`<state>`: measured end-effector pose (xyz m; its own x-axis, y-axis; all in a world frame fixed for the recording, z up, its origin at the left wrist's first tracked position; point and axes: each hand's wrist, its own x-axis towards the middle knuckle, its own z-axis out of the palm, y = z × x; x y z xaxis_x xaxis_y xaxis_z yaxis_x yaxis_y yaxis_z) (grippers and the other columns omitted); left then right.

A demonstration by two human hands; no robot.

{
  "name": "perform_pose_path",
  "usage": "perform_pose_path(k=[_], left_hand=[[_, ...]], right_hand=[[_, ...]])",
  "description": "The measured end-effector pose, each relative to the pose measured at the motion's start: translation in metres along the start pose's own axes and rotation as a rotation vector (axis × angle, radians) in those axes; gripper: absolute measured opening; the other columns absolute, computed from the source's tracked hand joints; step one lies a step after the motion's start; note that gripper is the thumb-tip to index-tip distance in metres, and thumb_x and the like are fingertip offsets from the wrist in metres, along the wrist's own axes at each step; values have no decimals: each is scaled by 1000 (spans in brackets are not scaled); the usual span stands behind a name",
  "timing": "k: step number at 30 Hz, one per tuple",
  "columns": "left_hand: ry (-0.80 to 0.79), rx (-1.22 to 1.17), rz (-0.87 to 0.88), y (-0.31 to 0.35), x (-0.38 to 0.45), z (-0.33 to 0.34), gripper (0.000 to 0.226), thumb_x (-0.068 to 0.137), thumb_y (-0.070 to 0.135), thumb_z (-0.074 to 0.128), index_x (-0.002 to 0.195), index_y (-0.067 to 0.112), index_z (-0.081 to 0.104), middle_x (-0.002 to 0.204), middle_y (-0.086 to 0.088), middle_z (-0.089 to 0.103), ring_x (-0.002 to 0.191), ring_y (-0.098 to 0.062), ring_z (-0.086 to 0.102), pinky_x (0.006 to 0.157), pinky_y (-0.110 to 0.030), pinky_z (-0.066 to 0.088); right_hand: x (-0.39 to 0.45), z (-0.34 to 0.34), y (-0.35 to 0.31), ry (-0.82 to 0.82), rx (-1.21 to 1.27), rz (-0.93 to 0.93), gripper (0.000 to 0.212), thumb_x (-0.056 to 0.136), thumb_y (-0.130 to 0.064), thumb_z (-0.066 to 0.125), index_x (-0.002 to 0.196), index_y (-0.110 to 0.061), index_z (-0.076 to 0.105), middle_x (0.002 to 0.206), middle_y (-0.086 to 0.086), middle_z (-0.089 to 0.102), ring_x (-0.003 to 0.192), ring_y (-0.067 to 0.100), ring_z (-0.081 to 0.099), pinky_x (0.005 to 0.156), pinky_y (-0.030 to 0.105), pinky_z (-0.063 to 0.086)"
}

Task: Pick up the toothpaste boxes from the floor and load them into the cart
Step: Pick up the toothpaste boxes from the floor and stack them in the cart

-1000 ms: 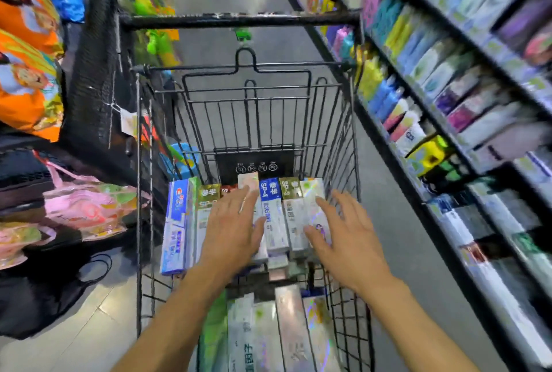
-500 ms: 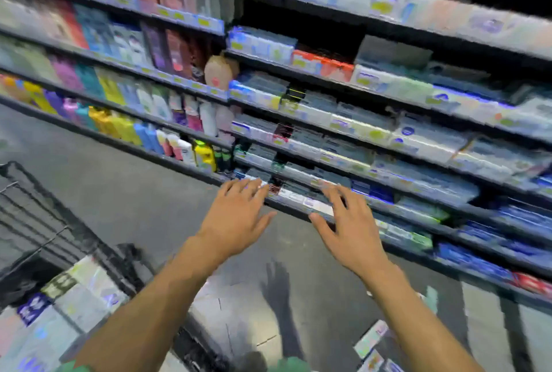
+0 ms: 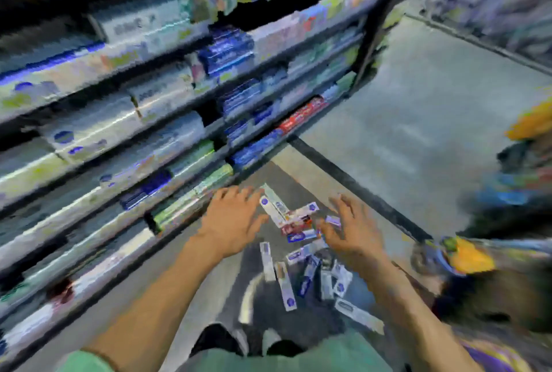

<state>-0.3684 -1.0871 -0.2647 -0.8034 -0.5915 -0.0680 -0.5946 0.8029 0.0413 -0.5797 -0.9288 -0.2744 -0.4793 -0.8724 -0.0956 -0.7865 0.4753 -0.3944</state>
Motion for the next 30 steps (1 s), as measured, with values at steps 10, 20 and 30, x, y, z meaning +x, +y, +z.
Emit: perform_pose_path(k=[10,20,30], left_hand=[[-237,40,575,3,153,76,65,89,55,31,125,15,66,114,-9,70,100,-33,67,83,-43,53],[-278,-26,833,-21,248,242,61,93,52,41,132,9,59,127,-16,66,111,-40,63,92,-51,50],[-299,29,1069,-37,240,621,76,93,63,23,145,15,51,141,-9,58,127,-30,55,107,-44,43]], right_hand=[[-15,49,47,169,37,595,70,88,-65,39,136,-18,56,134,11,60,122,34,56,100,46,47],[7,224,64,158,43,878,70,91,-64,33,138,-16,54,139,9,56,125,32,53,106,42,42],[12,578,171,140,24,886,77,89,-72,32,138,-17,53,136,8,59,119,34,56,98,42,48]])
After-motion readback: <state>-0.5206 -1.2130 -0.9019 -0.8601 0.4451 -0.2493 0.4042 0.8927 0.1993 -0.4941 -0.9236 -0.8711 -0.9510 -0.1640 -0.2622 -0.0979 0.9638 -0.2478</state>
